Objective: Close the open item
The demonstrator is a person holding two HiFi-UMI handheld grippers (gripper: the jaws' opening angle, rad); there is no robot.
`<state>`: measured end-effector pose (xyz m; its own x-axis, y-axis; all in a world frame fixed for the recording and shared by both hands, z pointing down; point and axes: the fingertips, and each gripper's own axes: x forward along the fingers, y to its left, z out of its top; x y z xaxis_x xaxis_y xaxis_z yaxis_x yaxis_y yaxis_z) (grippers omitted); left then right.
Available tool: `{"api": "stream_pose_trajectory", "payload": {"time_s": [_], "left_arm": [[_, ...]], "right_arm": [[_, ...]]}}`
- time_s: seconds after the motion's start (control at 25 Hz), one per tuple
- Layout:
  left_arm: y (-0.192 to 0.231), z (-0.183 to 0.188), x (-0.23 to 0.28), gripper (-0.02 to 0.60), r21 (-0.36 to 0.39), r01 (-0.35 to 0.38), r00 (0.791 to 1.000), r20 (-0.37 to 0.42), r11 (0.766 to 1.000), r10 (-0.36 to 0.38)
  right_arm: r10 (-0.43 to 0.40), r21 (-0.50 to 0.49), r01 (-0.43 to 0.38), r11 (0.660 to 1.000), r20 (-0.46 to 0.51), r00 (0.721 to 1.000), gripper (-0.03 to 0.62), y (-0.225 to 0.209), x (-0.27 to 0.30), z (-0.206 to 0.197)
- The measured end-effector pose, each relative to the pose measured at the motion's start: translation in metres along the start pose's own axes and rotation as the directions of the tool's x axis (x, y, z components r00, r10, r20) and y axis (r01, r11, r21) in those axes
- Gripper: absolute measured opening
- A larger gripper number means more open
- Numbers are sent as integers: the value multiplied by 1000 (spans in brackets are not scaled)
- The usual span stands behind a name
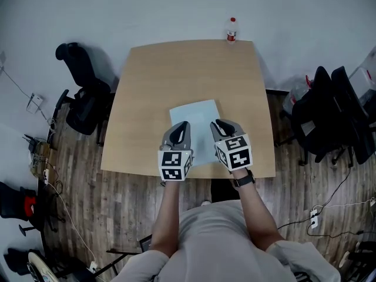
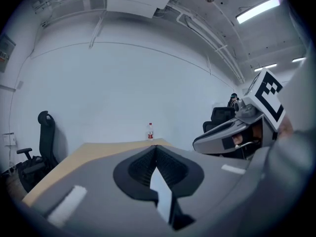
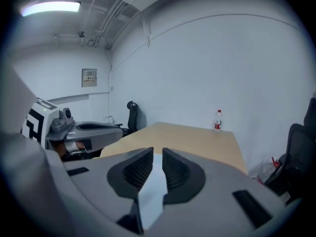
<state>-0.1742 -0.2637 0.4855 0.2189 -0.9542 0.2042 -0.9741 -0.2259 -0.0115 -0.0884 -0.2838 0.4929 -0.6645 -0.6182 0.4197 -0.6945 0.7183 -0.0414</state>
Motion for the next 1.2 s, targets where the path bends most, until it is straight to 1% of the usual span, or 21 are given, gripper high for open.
{"api": "stream_pose_trajectory", "payload": {"time_s": [0.12, 0.28, 0.36, 0.52, 0.64, 0.88, 1.2], "left_arm": [[-1, 16, -18, 9, 5, -25, 998, 49, 1000, 24], [-4, 34, -40, 9, 16, -57, 994, 97, 998, 55], [-3, 41, -52, 9, 25, -69, 991, 120, 997, 65], [-3, 51, -70, 9, 37, -84, 984, 160, 996, 77], [-3, 53, -79, 9, 38, -94, 980, 179, 995, 86], [-9, 57, -83, 9, 38, -91, 977, 199, 995, 82], [-10, 61, -86, 9, 39, -90, 973, 218, 995, 79]], "right_arm": [[0, -11, 0, 1000, 75, 997, 60, 12, -15, 17], [-4, -14, 6, 1000, 171, 985, 54, 25, -33, 33], [-12, -26, 18, 1000, 205, 979, 49, 33, -40, 39], [-20, -39, 31, 999, 261, 965, 16, 47, -54, 45], [-36, -52, 52, 997, 281, 959, 12, 50, -63, 45], [-84, -55, 106, 993, 311, 947, 12, 40, -77, 51], [-84, -72, 113, 991, 322, 943, 12, 45, -78, 54]]}}
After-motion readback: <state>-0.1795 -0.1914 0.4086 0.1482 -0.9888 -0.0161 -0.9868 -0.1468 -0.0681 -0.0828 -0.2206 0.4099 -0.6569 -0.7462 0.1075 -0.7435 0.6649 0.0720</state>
